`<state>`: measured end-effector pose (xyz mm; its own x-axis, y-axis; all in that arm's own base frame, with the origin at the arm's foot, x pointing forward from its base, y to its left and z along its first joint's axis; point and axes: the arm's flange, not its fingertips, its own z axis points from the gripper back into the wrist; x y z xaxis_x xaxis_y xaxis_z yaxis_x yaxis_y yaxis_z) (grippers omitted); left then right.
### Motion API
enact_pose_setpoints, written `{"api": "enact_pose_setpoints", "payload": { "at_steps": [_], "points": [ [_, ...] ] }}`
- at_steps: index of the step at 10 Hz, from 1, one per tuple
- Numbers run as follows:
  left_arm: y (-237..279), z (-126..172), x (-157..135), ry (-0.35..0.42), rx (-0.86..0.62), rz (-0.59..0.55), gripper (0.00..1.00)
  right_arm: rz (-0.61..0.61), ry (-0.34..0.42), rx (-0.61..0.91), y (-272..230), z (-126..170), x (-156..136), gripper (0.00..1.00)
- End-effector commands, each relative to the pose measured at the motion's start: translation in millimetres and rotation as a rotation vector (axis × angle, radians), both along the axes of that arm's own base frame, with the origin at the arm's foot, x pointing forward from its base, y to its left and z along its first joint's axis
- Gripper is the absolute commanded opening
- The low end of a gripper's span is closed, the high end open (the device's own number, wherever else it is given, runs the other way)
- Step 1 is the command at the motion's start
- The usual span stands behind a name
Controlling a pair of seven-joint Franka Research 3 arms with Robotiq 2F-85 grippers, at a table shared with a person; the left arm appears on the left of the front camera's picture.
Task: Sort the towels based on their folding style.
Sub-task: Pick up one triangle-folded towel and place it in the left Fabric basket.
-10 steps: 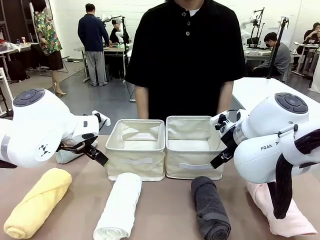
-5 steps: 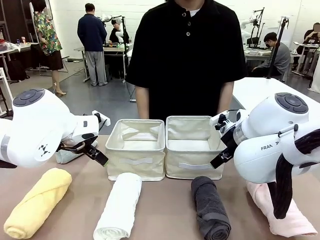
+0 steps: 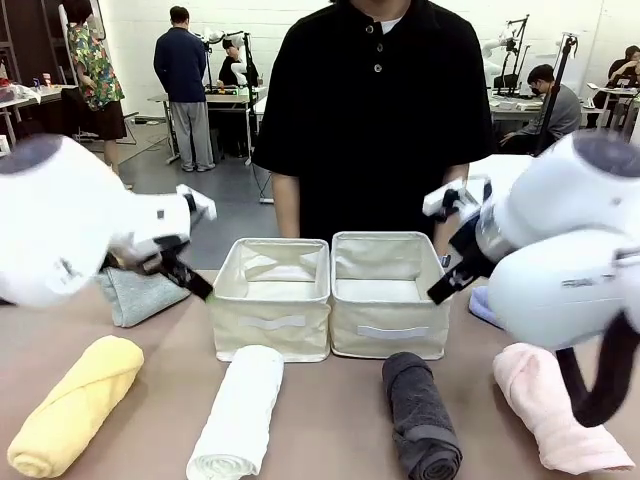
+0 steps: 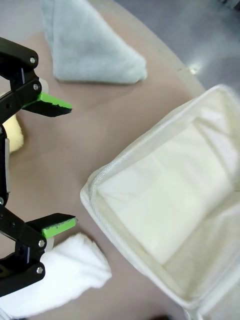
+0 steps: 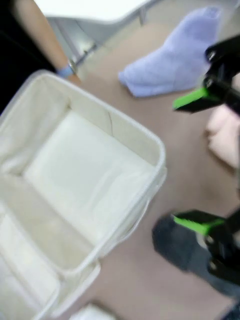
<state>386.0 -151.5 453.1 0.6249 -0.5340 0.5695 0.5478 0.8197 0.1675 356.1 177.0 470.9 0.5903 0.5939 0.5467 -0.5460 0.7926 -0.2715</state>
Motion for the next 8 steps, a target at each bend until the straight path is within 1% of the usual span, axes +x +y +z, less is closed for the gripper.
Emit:
{"api": "enact_pose_setpoints", "payload": {
  "at_steps": [1, 2, 3, 4, 5, 6, 7, 8],
  "points": [
    [8.3, 102.9, -45.5, -0.031, 0.042, -0.056, 1.00, -0.063, -0.052, -0.046, 6.4, 82.5, -79.6, 1.00],
    [10.2, 146.2, -62.3, -0.011, 0.058, -0.105, 1.00, -0.079, -0.068, -0.039, 7.1, 119.8, -104.8, 1.00],
    [11.4, 186.6, -78.7, 0.002, 0.081, -0.107, 1.00, -0.086, -0.082, -0.027, 7.1, 150.1, -125.8, 1.00],
    [13.7, 208.7, -88.1, 0.010, 0.107, -0.104, 1.00, -0.108, -0.086, -0.014, 3.0, 167.1, -137.2, 1.00],
    [17.1, 219.9, -92.6, 0.026, 0.123, -0.103, 1.00, -0.105, -0.060, -0.005, -2.5, 176.6, -144.1, 1.00],
    [21.0, 221.9, -92.1, 0.032, 0.137, -0.084, 1.00, -0.124, -0.052, -0.001, -7.2, 180.3, -146.3, 1.00],
    [23.4, 213.1, -89.8, -0.012, 0.142, -0.061, 1.00, -0.156, -0.115, -0.031, -7.2, 173.8, -143.9, 1.00],
    [21.8, 233.0, -110.2, 0.021, 0.092, -0.096, 1.00, -0.105, -0.099, -0.025, -8.9, 191.5, -161.2, 1.00]
  ]
}}
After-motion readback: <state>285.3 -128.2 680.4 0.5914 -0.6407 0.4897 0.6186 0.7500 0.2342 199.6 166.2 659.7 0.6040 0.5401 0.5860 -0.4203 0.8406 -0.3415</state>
